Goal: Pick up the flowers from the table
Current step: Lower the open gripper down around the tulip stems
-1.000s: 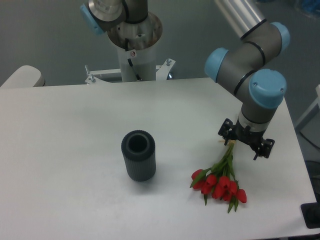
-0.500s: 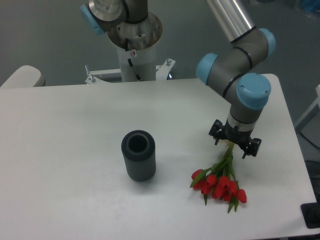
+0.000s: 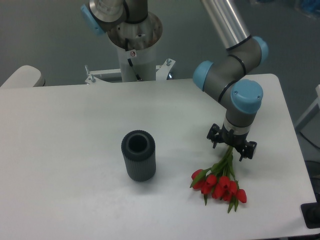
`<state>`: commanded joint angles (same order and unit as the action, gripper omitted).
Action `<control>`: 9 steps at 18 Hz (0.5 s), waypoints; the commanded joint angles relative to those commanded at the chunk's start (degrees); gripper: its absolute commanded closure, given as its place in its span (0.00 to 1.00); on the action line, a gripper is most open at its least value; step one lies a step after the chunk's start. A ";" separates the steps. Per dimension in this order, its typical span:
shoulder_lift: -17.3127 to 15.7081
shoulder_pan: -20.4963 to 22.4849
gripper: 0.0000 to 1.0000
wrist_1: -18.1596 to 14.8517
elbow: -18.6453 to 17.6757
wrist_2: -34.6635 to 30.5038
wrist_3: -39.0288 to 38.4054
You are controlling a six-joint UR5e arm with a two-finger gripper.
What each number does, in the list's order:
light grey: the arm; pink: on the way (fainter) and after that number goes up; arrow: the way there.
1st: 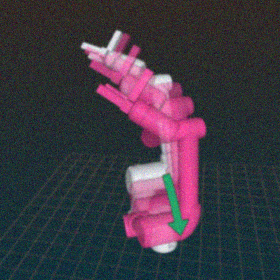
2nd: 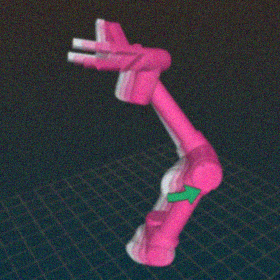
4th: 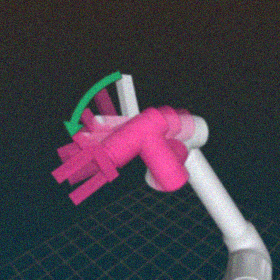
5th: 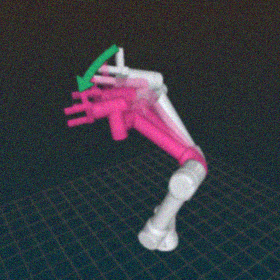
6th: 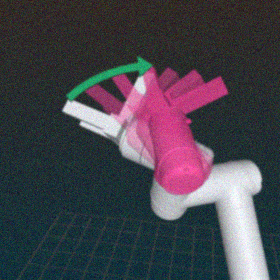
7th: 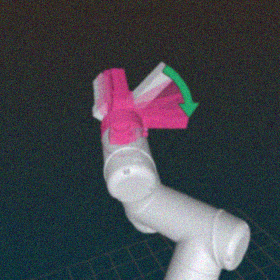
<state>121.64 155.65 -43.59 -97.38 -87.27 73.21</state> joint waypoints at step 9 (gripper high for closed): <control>0.17 -0.17 0.00 1.40 -0.97 0.09 0.09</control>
<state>121.82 155.48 -42.19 -98.35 -87.19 73.30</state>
